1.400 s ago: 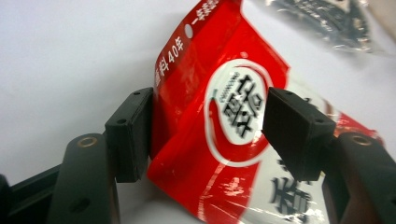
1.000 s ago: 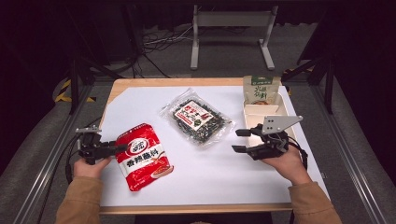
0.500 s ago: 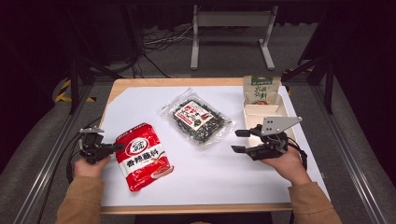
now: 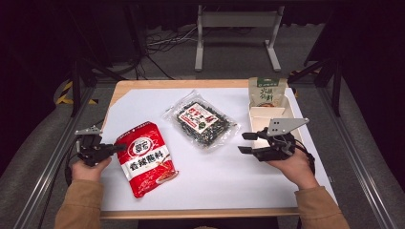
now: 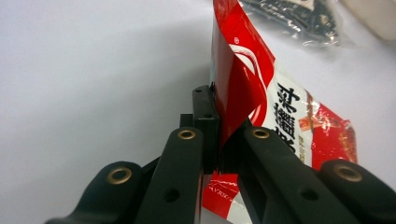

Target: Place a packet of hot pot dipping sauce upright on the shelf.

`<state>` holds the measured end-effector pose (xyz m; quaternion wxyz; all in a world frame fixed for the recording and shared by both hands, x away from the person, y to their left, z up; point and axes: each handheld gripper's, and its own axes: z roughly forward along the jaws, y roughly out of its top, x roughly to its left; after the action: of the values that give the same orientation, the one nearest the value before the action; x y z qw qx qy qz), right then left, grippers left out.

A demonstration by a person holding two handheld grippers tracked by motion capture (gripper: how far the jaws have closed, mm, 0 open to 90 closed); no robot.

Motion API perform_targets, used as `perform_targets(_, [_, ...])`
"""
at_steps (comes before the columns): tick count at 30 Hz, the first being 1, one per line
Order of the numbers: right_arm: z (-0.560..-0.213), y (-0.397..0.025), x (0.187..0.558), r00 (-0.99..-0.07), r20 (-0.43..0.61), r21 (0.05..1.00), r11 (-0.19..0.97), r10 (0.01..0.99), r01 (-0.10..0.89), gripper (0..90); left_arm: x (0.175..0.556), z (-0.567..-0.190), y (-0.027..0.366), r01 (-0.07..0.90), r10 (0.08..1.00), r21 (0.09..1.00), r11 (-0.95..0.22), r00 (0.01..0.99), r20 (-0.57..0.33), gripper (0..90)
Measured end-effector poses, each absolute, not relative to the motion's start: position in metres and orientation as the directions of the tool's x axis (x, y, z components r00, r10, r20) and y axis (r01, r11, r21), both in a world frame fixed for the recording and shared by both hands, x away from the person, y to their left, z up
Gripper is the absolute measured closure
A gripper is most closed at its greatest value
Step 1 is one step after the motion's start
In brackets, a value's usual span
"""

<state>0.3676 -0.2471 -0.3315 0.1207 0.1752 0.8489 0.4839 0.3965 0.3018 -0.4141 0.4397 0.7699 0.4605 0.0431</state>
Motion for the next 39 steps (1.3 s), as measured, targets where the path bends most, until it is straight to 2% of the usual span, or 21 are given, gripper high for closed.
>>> perform_targets(11, [-0.33, -0.247, 0.366, -0.905, -0.032, 0.865, 0.466, 0.424, 0.188, 51.2, 0.377, -0.377, 0.29, 0.565, 0.708, 0.795, -0.221, 0.654, -0.268, 89.0])
perform_targets(21, [-0.325, -0.247, 0.362, -0.902, -0.031, 0.871, 0.454, 0.432, 0.188, 51.6, 0.359, -0.349, 0.28, 0.465, 0.618, 0.847, -0.257, 0.753, -0.226, 89.1])
perform_targets(28, [-0.32, -0.244, 0.358, -0.904, -0.044, 0.874, 0.455, 0.425, 0.17, 51.5, 0.343, -0.332, 0.267, 0.396, 0.544, 0.867, -0.303, 0.819, -0.184, 89.2])
perform_targets(34, [-0.317, -0.241, 0.354, -0.908, -0.051, 0.876, 0.455, 0.417, 0.159, 51.1, 0.328, -0.317, 0.246, 0.311, 0.479, 0.875, -0.372, 0.871, -0.106, 89.2])
perform_targets(39, [-0.316, -0.239, 0.352, -0.911, -0.055, 0.878, 0.455, 0.409, 0.151, 50.1, 0.321, -0.31, 0.234, 0.283, 0.443, 0.872, -0.4, 0.893, -0.087, 89.2])
